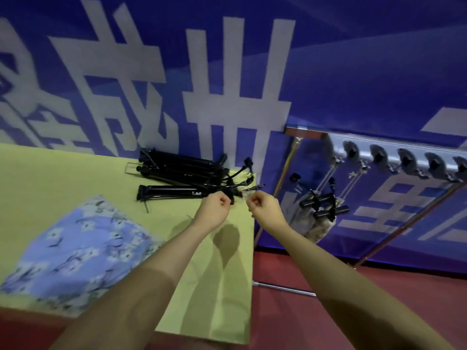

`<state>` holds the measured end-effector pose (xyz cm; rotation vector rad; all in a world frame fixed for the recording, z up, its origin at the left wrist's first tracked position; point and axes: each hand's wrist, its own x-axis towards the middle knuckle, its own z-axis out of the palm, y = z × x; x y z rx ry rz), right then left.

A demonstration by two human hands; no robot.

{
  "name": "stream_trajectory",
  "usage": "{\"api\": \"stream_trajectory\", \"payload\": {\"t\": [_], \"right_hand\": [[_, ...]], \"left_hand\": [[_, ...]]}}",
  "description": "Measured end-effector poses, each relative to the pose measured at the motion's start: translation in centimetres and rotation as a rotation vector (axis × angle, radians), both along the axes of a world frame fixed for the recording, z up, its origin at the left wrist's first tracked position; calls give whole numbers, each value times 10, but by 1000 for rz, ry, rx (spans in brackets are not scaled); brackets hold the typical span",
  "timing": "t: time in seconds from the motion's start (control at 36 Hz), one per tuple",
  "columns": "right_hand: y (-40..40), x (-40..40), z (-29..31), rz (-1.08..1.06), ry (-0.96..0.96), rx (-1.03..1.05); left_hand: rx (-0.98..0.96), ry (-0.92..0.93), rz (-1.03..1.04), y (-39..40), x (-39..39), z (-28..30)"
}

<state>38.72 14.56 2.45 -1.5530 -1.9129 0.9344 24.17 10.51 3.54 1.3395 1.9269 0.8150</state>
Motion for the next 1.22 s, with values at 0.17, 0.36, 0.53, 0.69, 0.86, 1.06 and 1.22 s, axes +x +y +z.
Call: {"api": "stream_trajectory", "payload": {"t": [0.17, 0.36, 0.53, 0.69, 0.86, 1.06, 1.22], "right_hand": [[-27, -84, -19, 119, 21, -54], [-48, -151, -41, 297, 6, -114], [-53, -188, -58, 511, -84, -127], [-52, -213, -85, 763, -271, -123], [-51, -225, -104, 828, -469, 67], [-40, -228, -97, 717, -269, 136], [-21, -223, -73, 628, -108, 167]], "left_hand": [[-69, -18, 130, -50, -80, -16], [-157, 7, 205, -87, -145, -38], [-241, 102, 240, -104, -168, -56], [-556, 383, 149, -110, -181, -80], [-518, 304, 144, -108, -181, -93], [-255, 242, 196, -108, -187, -79], [-98, 393, 39, -96, -186, -48]]}}
